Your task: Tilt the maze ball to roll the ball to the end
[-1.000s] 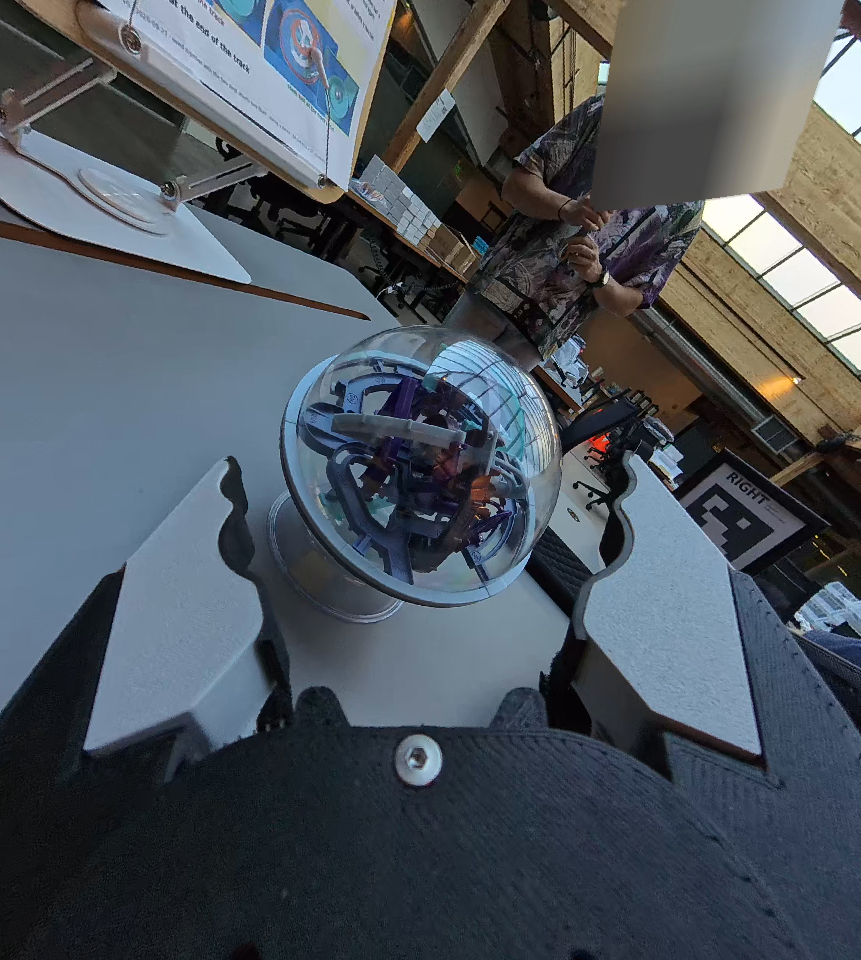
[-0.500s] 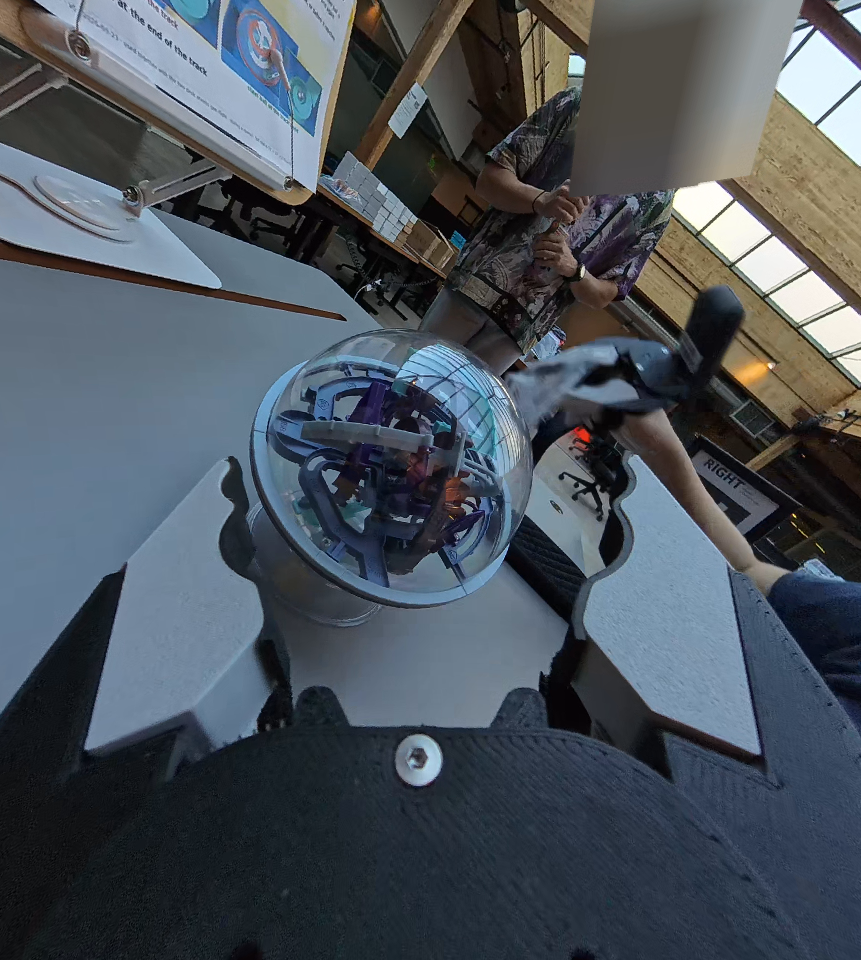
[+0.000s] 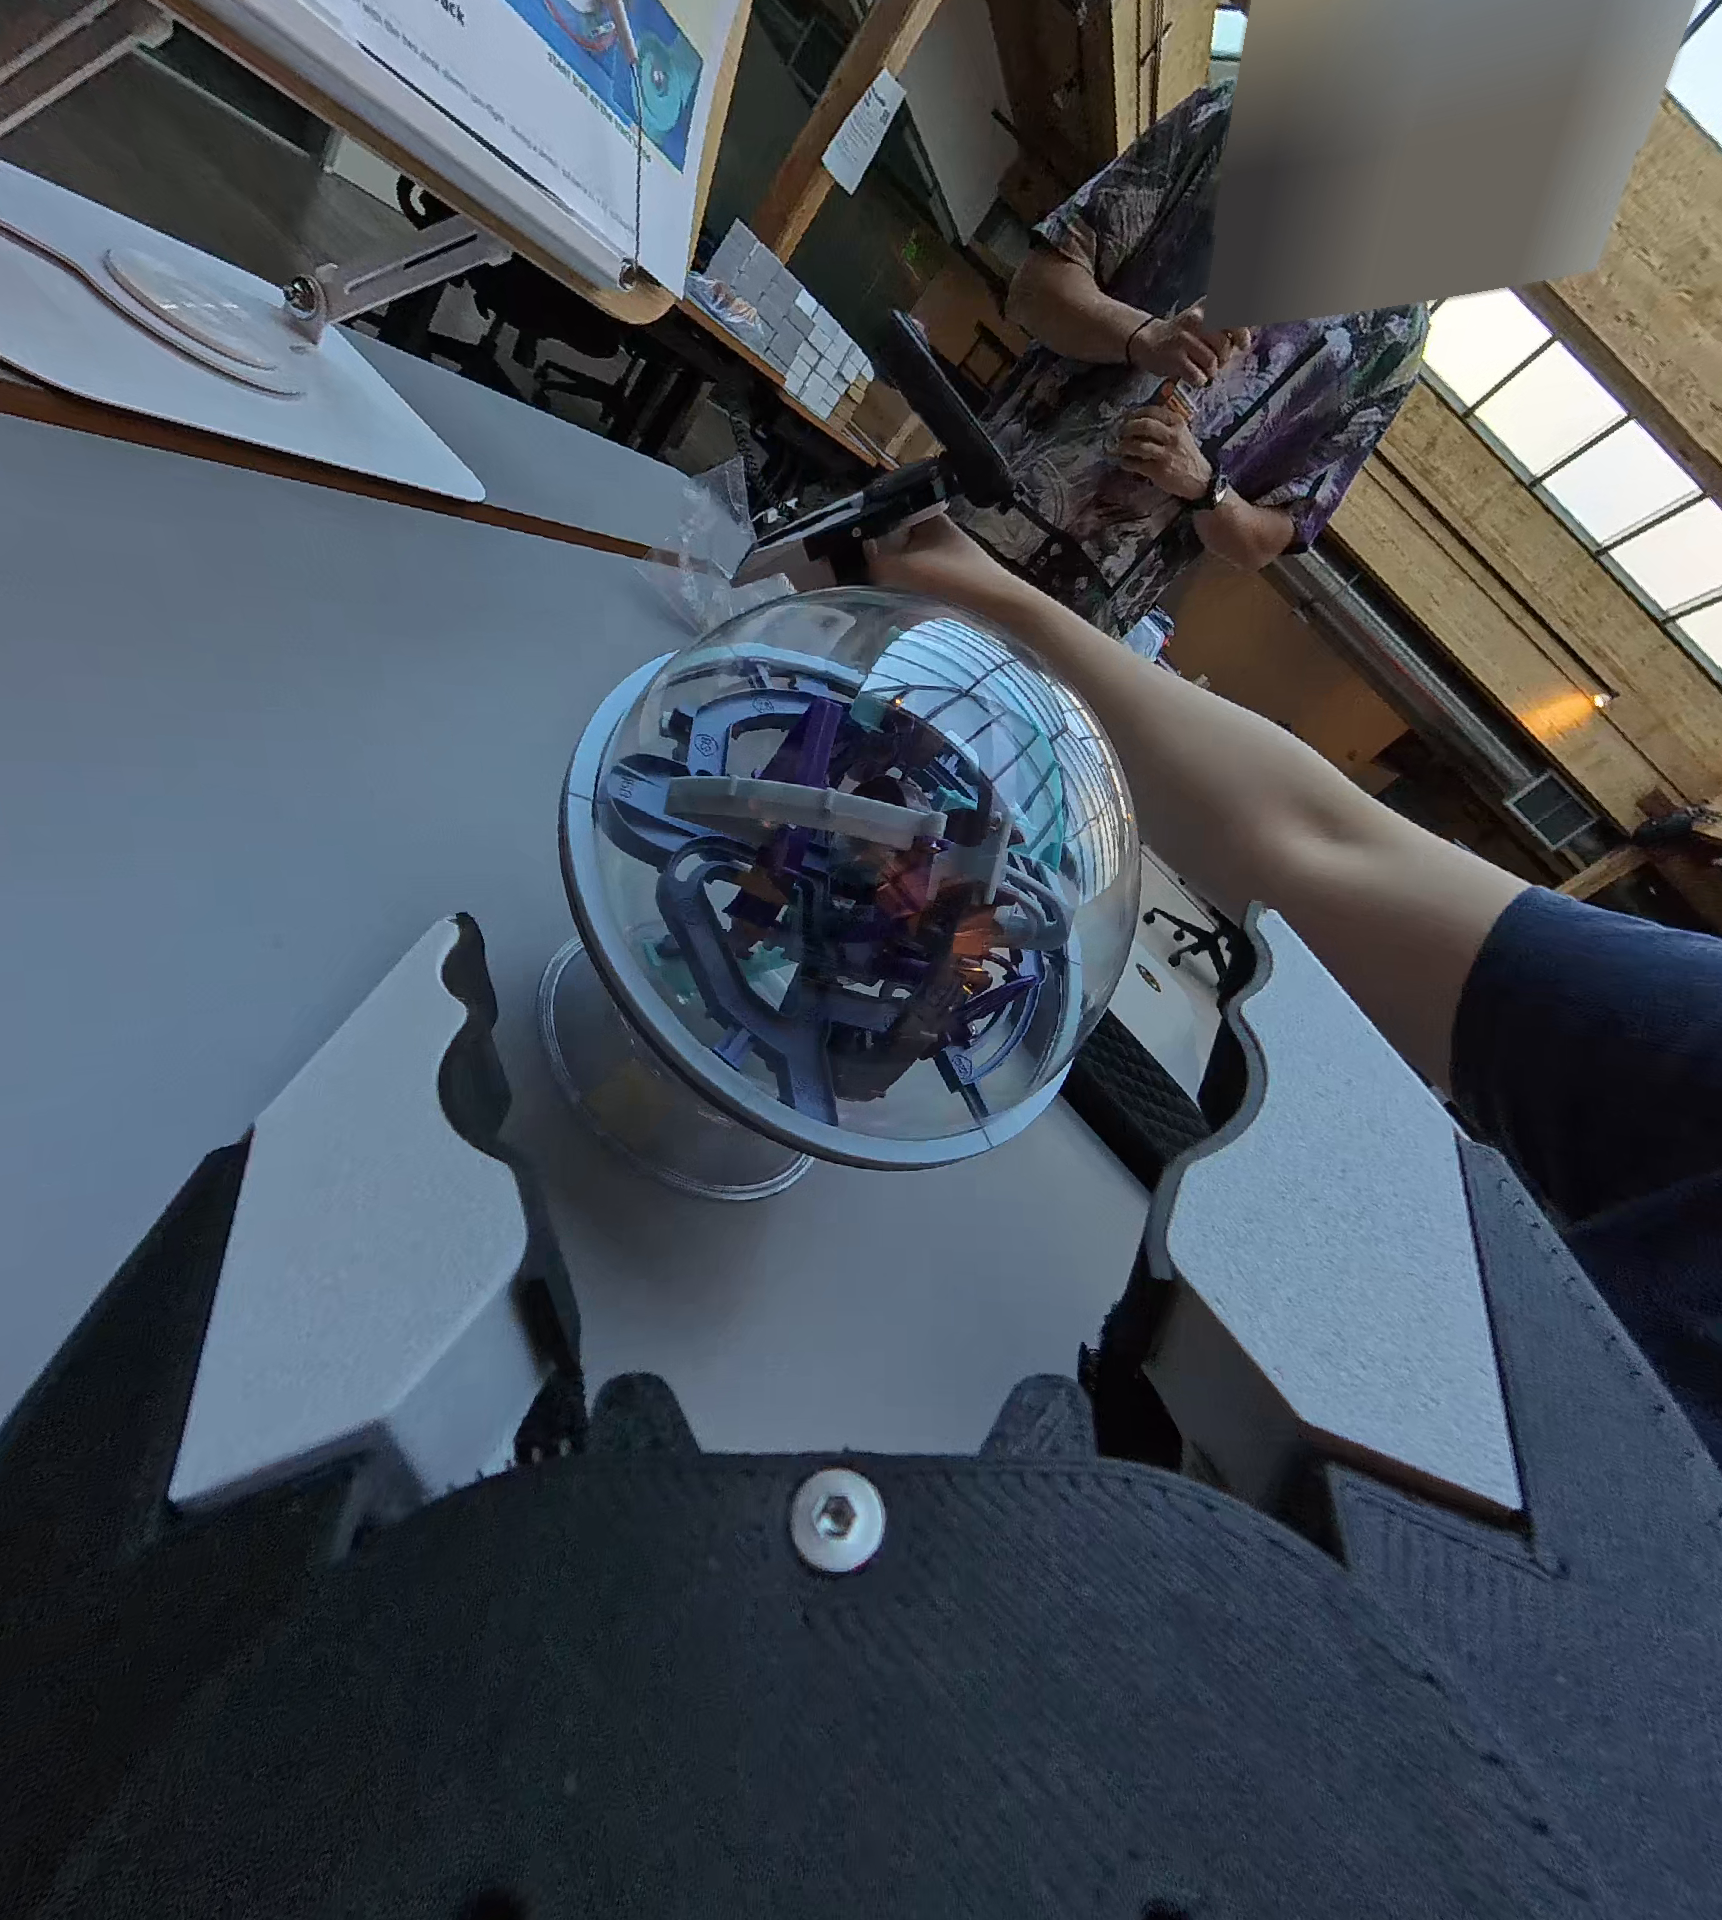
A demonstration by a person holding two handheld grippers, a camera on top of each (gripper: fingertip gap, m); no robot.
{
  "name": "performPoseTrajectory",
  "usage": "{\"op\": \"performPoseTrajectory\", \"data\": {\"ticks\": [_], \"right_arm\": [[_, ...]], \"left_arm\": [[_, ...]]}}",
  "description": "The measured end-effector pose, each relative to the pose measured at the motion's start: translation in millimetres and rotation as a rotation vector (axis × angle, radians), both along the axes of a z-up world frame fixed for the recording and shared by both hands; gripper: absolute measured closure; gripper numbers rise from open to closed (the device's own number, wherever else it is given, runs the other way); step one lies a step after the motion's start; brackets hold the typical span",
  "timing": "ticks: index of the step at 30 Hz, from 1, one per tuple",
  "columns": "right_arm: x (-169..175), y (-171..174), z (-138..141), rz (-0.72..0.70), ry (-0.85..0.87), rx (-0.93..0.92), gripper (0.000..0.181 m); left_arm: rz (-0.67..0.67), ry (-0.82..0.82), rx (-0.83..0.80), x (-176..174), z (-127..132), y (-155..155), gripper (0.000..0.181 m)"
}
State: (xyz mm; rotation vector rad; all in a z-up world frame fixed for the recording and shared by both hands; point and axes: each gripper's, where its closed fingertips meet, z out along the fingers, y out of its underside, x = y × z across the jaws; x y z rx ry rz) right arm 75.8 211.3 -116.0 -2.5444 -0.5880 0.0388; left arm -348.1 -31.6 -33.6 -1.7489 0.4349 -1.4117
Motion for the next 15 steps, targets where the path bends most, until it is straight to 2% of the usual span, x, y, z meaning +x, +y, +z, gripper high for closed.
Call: {"op": "performPoseTrajectory", "data": {"ticks": [2,5,7,9,13,15], "right_arm": [[16.7,-0.5,0.9,-0.01,-0.028,-0.005,0.15],[60.5,3.5,2.5,-0.109,-0.069,-0.021,0.151],[78.9,10.4,1.3,-0.192,-0.02,-0.018,0.151],[83.0,16.0,-2.0,-0.231,0.045,-0.007,0.148],[89.4,15.0,-2.6,-0.192,-0.012,0.032,0.114],[91.6,8.9,17.6,-0.142,-0.074,0.123,0.099]], "left_arm": [[-0.011,-0.004,0.0,1.6,1.3,-1.1,0.044],[-0.026,-0.007,0.001,5.8,2.5,-2.7,0.044],[-0.029,-0.004,-0.009,8.5,-1.0,-2.1,0.045],[-0.035,0.004,-0.026,10.7,-6.7,-1.5,0.045],[-0.039,-0.007,-0.035,10.8,-7.9,-3.4,0.045],[-0.036,-0.008,-0.008,9.4,-2.8,-7.5,0.044]]}}
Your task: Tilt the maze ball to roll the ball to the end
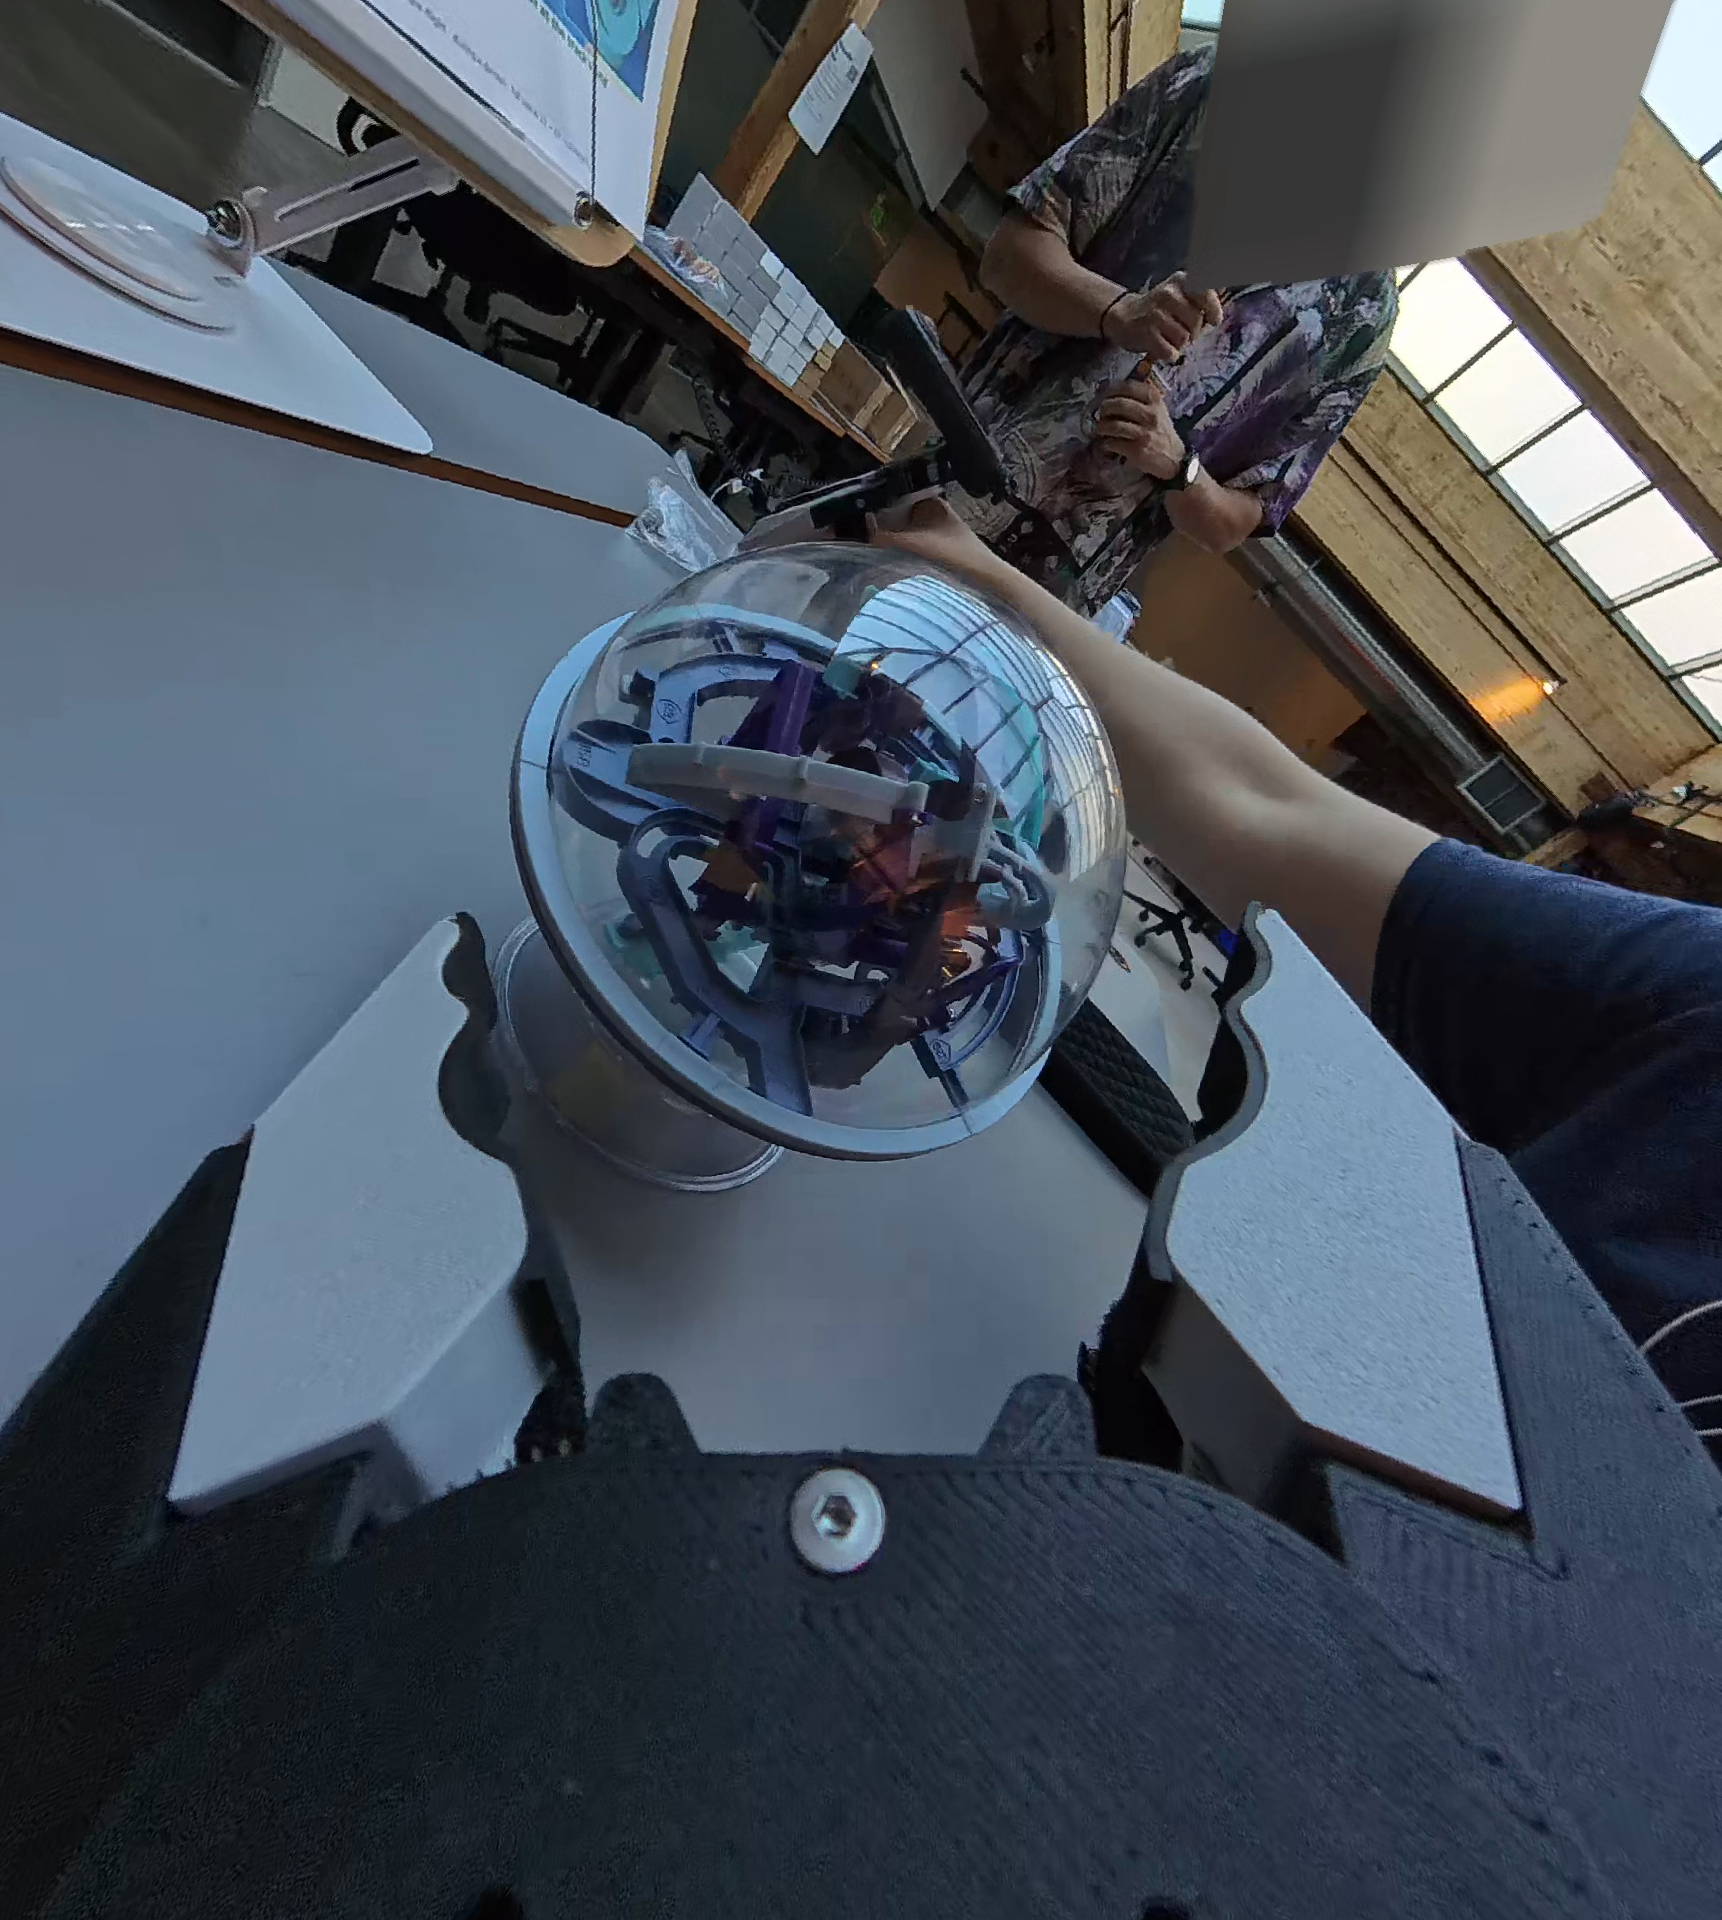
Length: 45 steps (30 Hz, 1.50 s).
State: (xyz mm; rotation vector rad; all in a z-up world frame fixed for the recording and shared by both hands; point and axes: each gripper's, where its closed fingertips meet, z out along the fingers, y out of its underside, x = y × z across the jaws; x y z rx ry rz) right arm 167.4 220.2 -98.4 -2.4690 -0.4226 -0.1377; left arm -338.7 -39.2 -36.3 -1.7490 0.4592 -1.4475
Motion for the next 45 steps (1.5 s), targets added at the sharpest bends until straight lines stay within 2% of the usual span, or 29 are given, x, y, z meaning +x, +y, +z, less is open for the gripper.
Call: {"op": "performPoseTrajectory", "data": {"ticks": [2,3,5,6,8,10,12,15,18,23,28,32,36,40,45], "right_arm": [[-9.8,-16.0,39.5,0.057,-0.044,0.163,0.092],[-25.9,-29.9,63.0,0.102,-0.037,0.271,0.09],[-86.2,-71.9,97.1,0.273,0.048,0.438,0.084],[-129.2,-97.1,104.6,0.414,0.117,0.502,0.081],[-213.7,-152.6,91.0,0.773,0.161,0.552,0.062],[-264.5,-185.9,62.0,1.012,0.077,0.587,0.06],[-295.1,-193.9,40.7,1.106,0.087,0.586,0.059],[-325.8,-192.4,29.7,1.201,0.18,0.585,0.058],[-349.2,-190.2,13.3,1.305,0.183,0.525,0.047],[-375.4,-195.1,-1.9,1.442,0.191,0.471,0.031],[-395.8,-200.1,-8.8,1.521,0.225,0.479,0.027],[-413.1,-208.1,2.9,1.553,0.321,0.527,0.028],[-419.1,-220.8,-2.8,1.618,0.336,0.484,0.039],[-421.8,-221.0,0.2,1.607,0.322,0.498,0.038],[-419.8,-231.1,31.6,1.597,0.358,0.542,0.039]], "left_arm": [[0.008,0.015,0.065,-0.6,9.2,-5.9,0.044],[0.009,0.038,0.114,0.2,14.0,-10.2,0.043],[0.015,0.138,0.237,3.5,17.9,-19.9,0.042],[0.027,0.205,0.311,5.4,17.6,-24.1,0.041],[0.072,0.363,0.464,9.7,13.0,-29.4,0.041],[0.102,0.505,0.585,17.4,6.2,-36.8,0.042],[0.141,0.62,0.672,24.2,-1.8,-40.9,0.044],[0.222,0.77,0.767,26.4,-14.0,-37.2,0.044],[0.27,0.865,0.809,29.2,-25.0,-29.7,0.042],[0.279,0.901,0.786,34.4,-42.1,-13.5,0.042],[0.244,0.953,0.79,38.0,-59.0,-3.3,0.041],[0.229,0.961,0.773,39.7,-67.2,4.7,0.042],[0.223,0.937,0.771,40.9,-66.7,8.0,0.042],[0.221,0.927,0.761,40.8,-65.7,9.9,0.04],[0.221,0.852,0.771,45.0,-45.3,7.0,0.038]]}}
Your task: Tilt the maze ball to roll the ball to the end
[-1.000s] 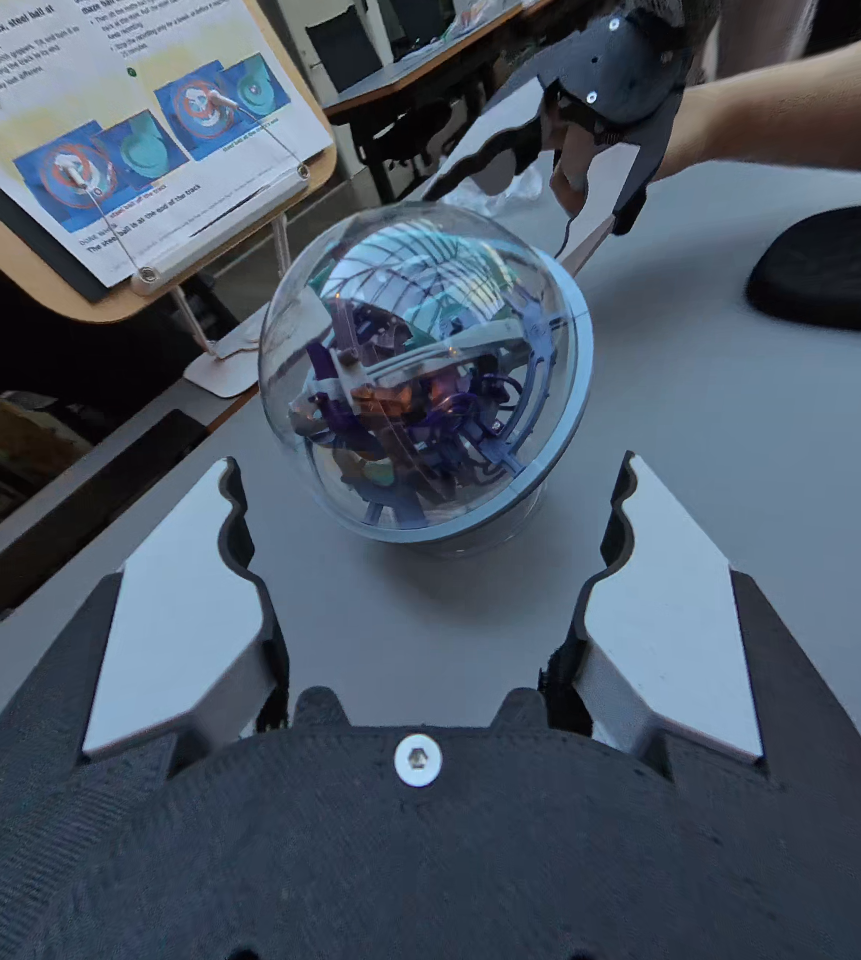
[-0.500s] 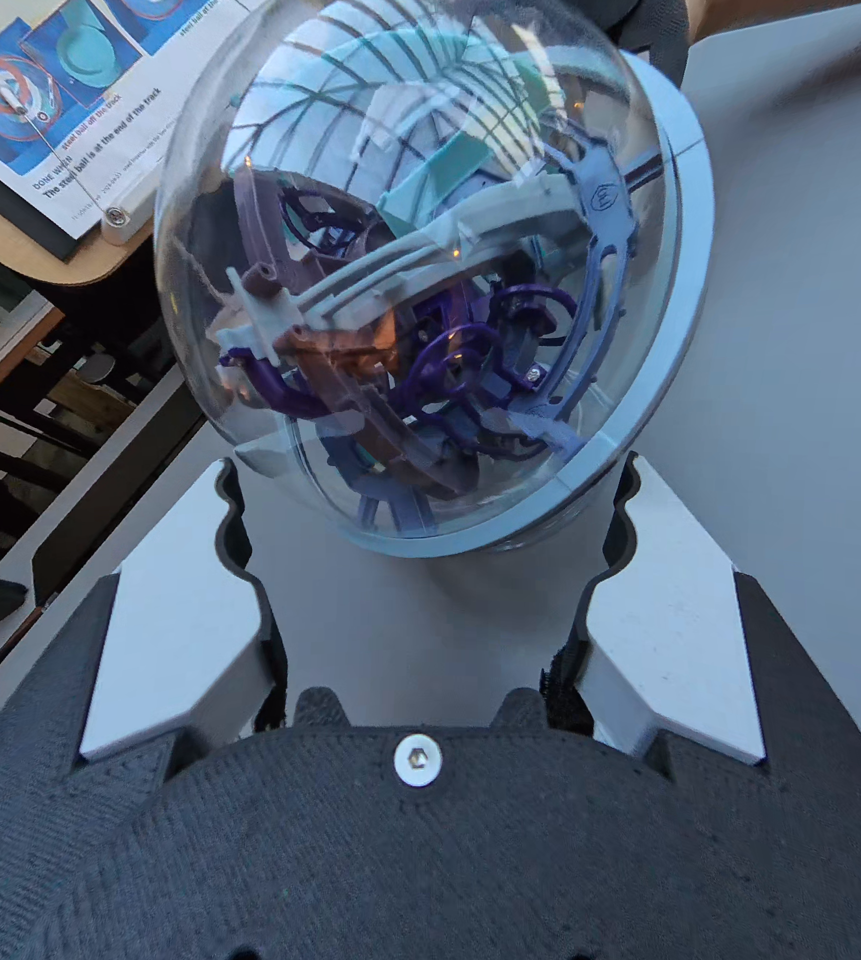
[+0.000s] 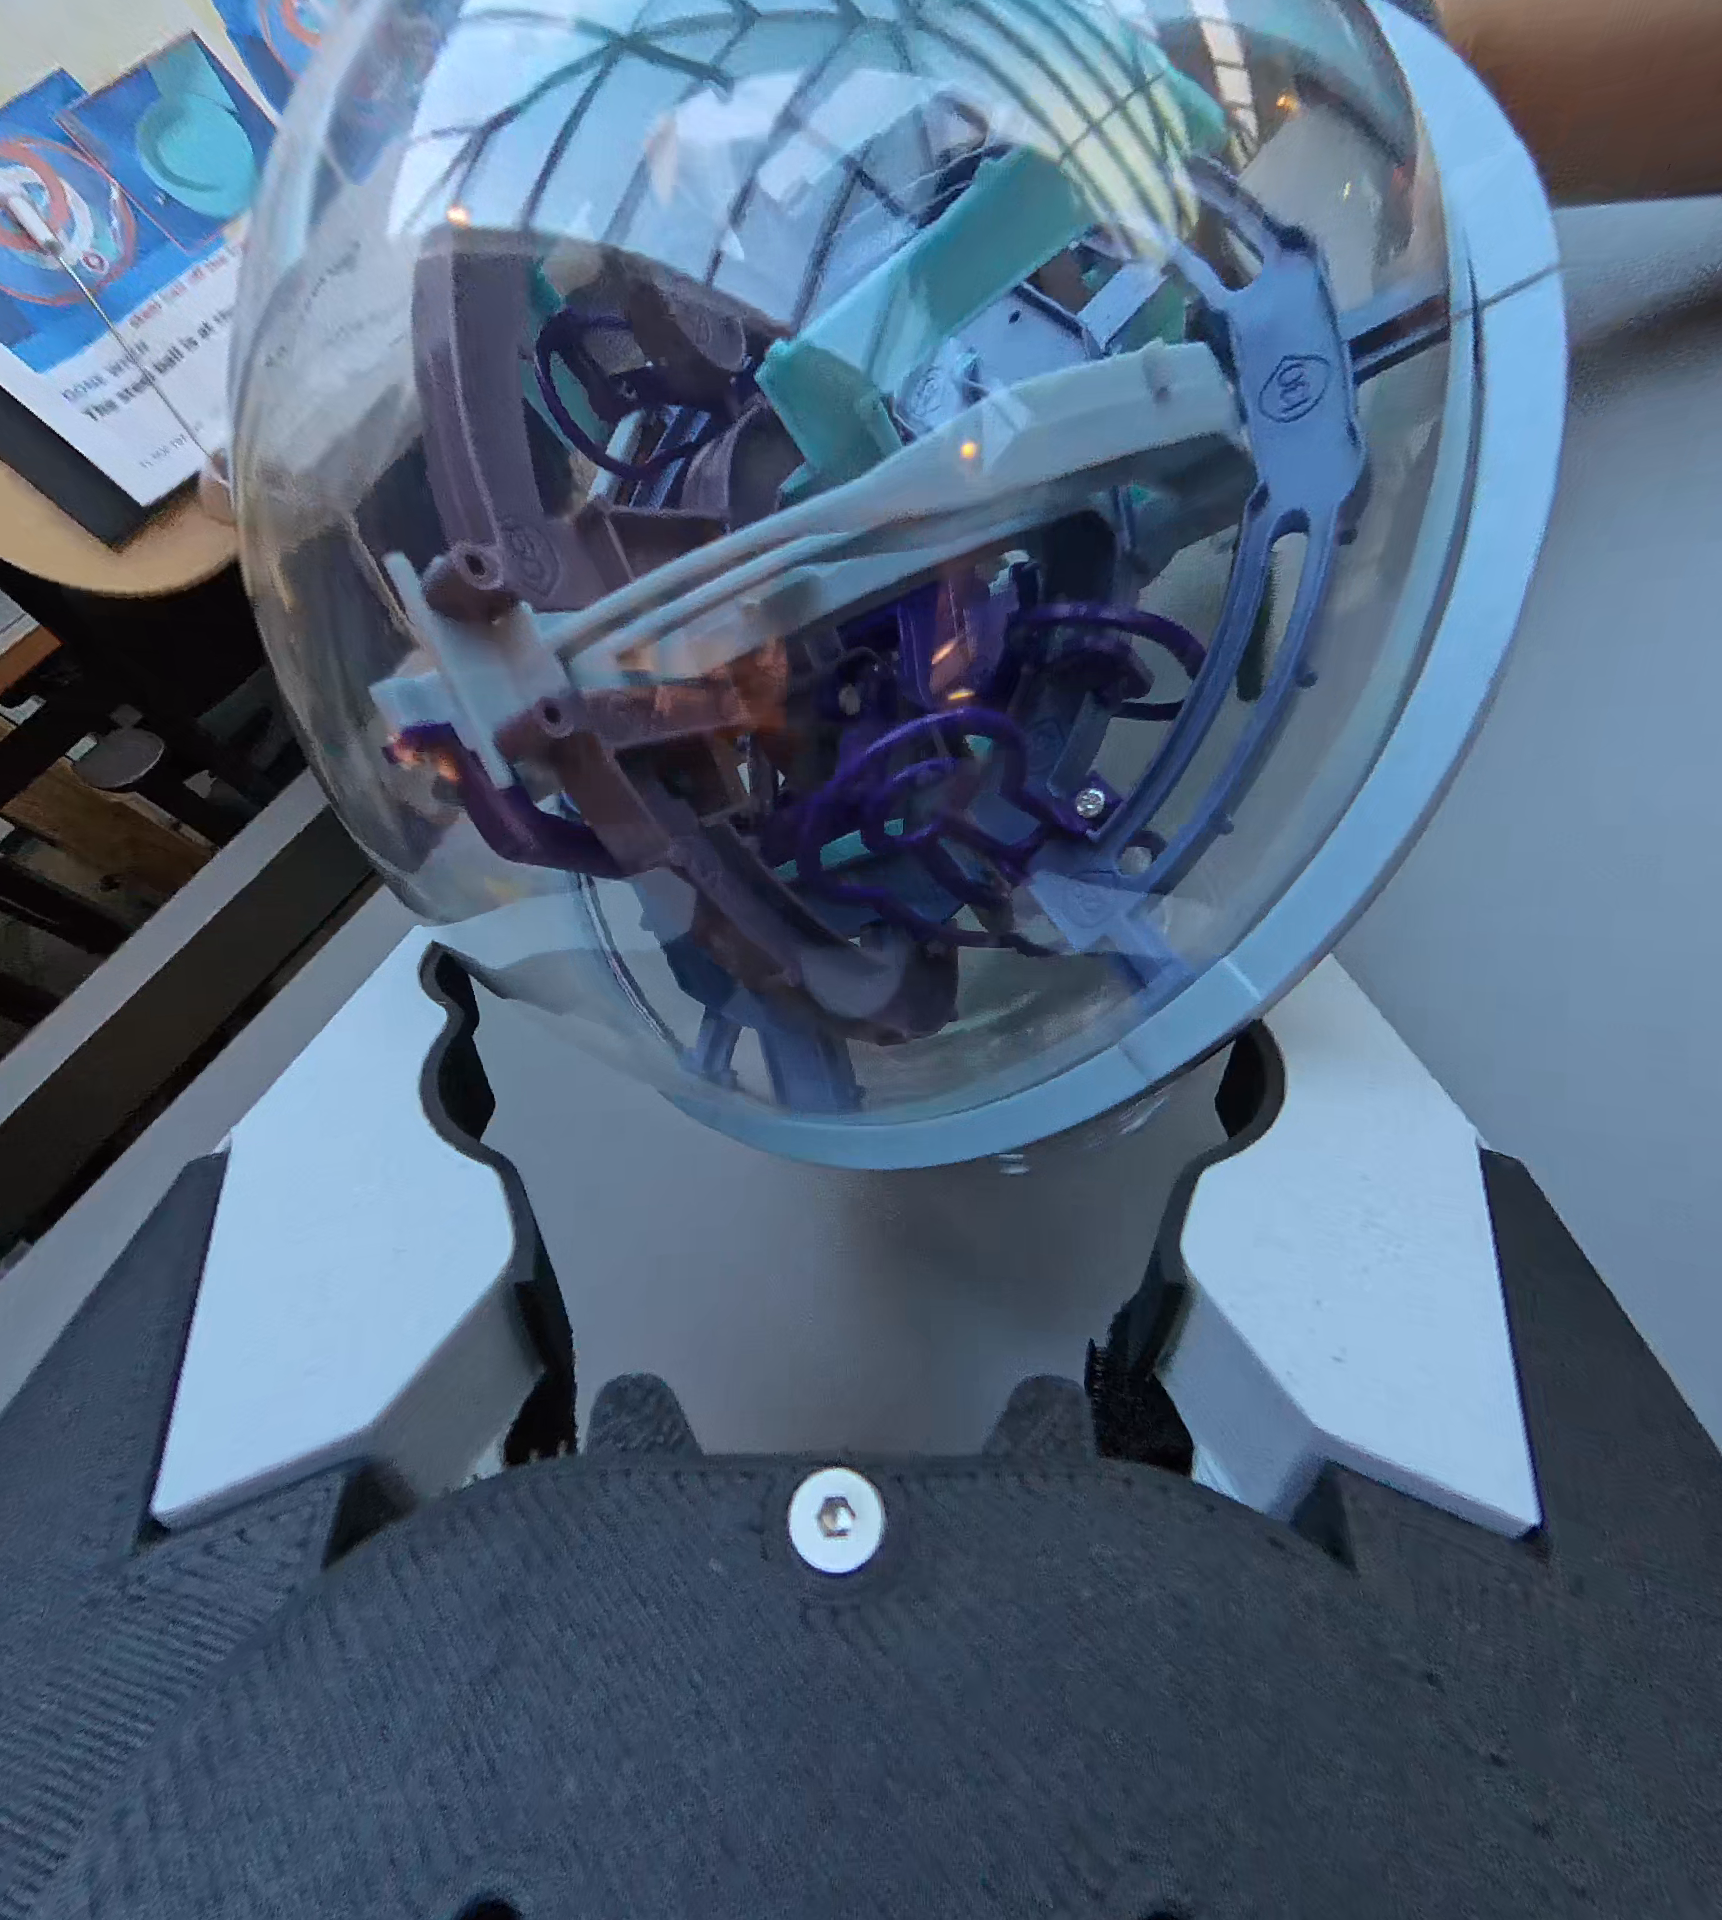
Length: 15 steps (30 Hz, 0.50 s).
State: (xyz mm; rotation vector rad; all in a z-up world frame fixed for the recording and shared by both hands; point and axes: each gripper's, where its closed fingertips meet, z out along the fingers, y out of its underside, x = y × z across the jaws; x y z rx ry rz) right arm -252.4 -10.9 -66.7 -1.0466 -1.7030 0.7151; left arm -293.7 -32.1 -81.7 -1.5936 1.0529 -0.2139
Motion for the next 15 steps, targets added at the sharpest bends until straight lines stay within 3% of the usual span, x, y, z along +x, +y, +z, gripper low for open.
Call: {"op": "performPoseTrajectory", "data": {"ticks": [4,15], "right_arm": [[4.4,-7.7,37.5,-0.01,0.051,-0.005,0.039],[13.1,-39.0,183.2,-0.047,0.302,0.059,0.04]], "left_arm": [[-0.064,-0.066,0.059,6.7,40.0,-5.4,0.037],[-0.304,-0.192,0.275,20.7,195.2,-32.1,0.038]]}}
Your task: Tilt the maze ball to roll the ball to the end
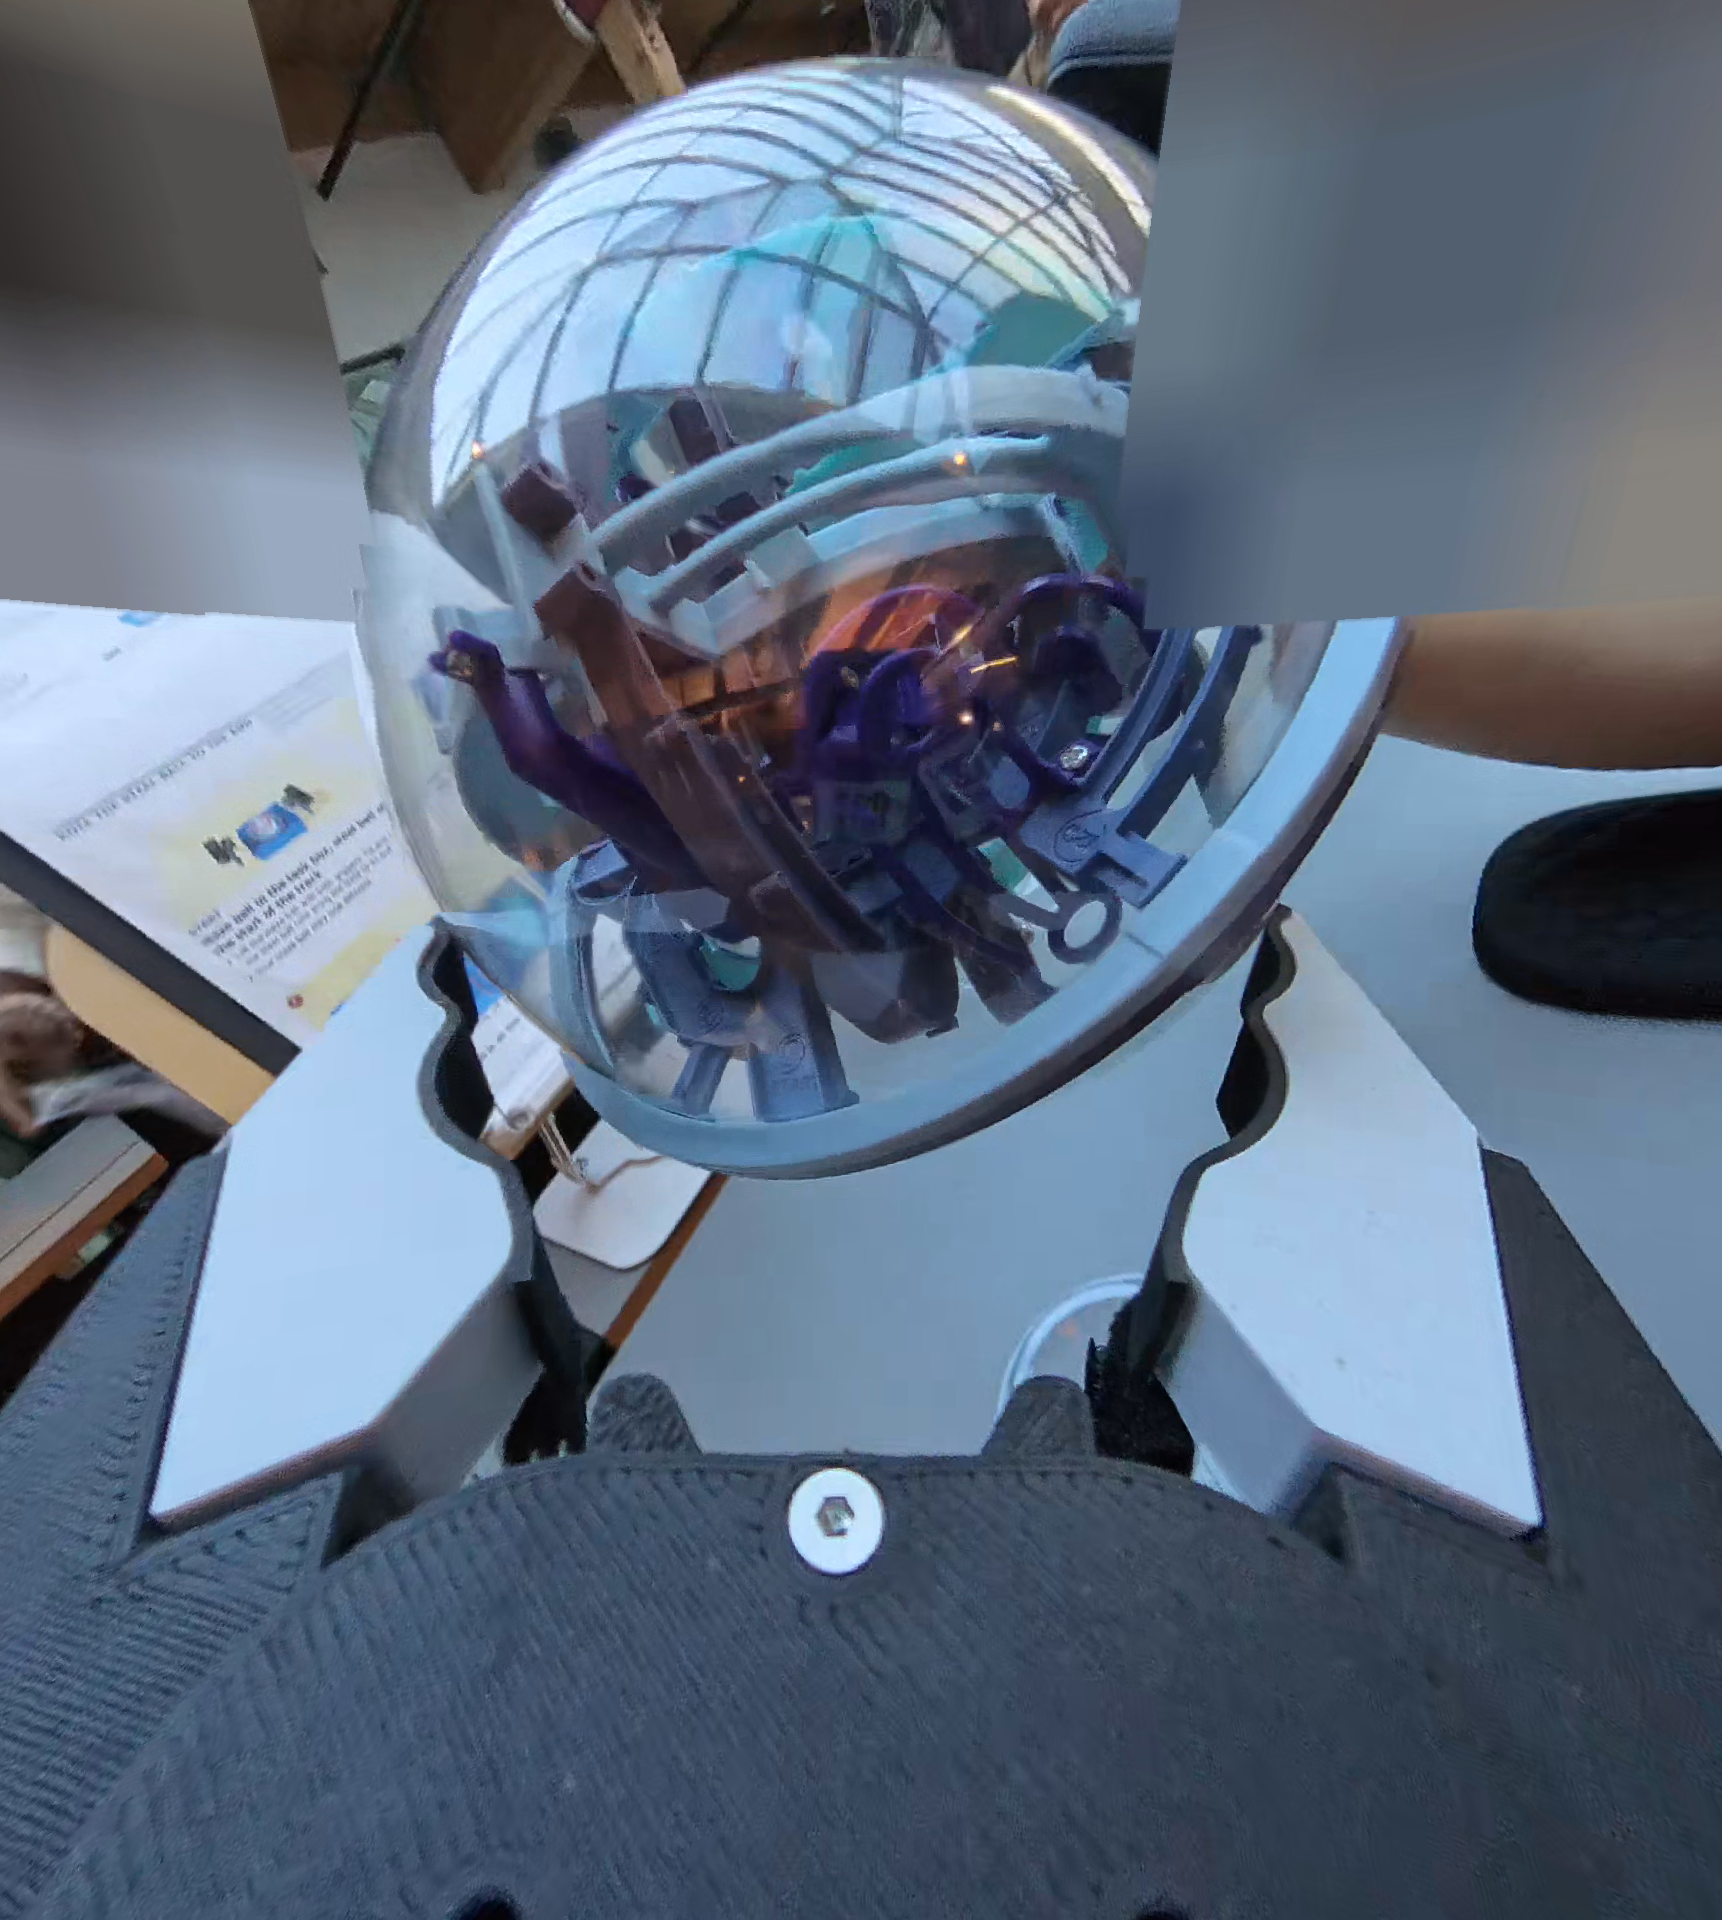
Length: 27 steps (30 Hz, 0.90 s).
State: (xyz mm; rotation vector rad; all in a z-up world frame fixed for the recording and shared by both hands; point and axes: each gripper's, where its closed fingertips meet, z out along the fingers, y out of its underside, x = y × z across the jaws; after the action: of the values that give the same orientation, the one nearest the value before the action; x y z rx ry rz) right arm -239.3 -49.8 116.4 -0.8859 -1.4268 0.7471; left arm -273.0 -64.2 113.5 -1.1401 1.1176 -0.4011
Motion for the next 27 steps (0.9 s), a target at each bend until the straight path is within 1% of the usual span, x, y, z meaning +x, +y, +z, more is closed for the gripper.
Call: {"op": "performPoseTrajectory", "data": {"ticks": [8,13,22,25,27], "right_arm": [[-3.2,-36.5,88.9,-0.058,0.075,0.043,0.04],[-7.9,-65.6,134.4,-0.085,0.124,0.036,0.04],[-9.4,-110.1,185.4,-0.124,0.132,0.067,0.04],[-8.2,-124.5,195.1,-0.123,0.15,0.067,0.04],[-6.6,-132.7,196.8,-0.125,0.161,0.075,0.04]], "left_arm": [[-0.122,-0.028,0.077,-2.9,92.8,-35.8,0.037],[-0.216,-0.095,0.094,-7.3,140.2,-64.5,0.038],[-0.258,-0.087,0.131,-9.5,192.8,-109.7,0.038],[-0.269,-0.091,0.129,-8.3,202.2,-123.8,0.038],[-0.274,-0.086,0.126,-7.0,202.7,-131.2,0.038]]}}
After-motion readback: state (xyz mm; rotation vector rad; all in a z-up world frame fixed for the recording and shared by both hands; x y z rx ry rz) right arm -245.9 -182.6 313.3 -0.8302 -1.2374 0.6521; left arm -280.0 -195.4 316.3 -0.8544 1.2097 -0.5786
